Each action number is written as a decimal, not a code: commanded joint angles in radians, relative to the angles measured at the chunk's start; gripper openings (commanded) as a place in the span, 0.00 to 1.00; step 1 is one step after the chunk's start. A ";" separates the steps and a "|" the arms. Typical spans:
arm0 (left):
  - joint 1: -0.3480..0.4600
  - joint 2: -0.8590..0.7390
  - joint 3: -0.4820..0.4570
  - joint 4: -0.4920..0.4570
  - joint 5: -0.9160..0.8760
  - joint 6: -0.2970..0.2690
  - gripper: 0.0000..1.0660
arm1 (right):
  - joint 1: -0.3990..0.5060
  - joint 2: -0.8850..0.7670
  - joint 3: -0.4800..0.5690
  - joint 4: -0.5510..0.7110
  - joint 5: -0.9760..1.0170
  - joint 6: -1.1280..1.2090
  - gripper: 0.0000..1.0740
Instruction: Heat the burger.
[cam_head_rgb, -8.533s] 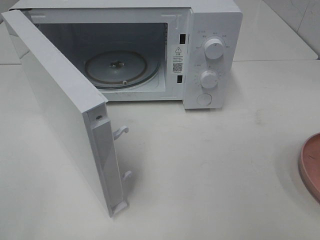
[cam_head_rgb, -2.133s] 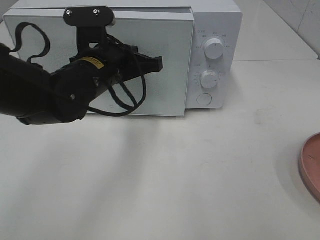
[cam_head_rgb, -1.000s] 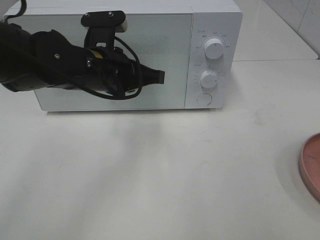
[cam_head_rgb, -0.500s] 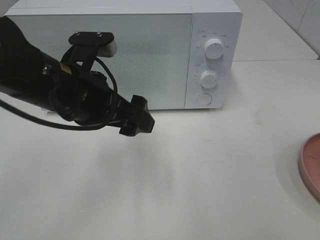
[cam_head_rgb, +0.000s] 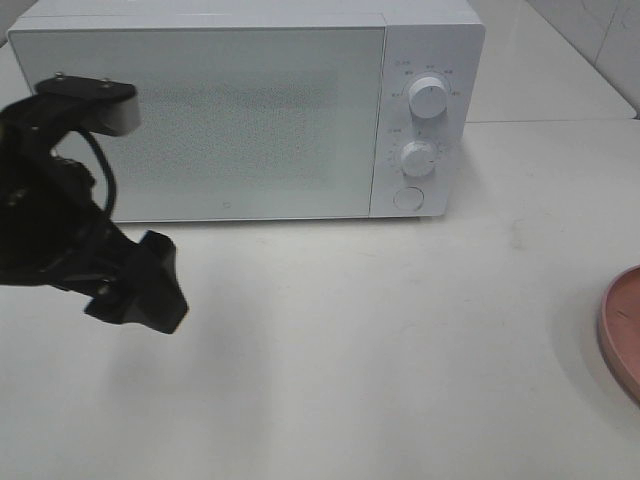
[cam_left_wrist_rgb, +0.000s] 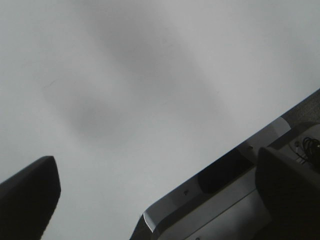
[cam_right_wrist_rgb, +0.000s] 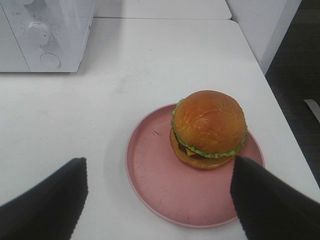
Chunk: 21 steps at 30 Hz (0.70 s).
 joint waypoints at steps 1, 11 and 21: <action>0.118 -0.071 0.003 0.011 0.117 -0.004 0.93 | -0.005 -0.033 0.002 -0.004 -0.009 -0.008 0.71; 0.460 -0.239 0.010 0.052 0.318 0.024 0.93 | -0.005 -0.033 0.002 -0.004 -0.009 -0.008 0.71; 0.560 -0.447 0.158 0.110 0.352 -0.024 0.93 | -0.005 -0.033 0.002 -0.004 -0.009 -0.008 0.71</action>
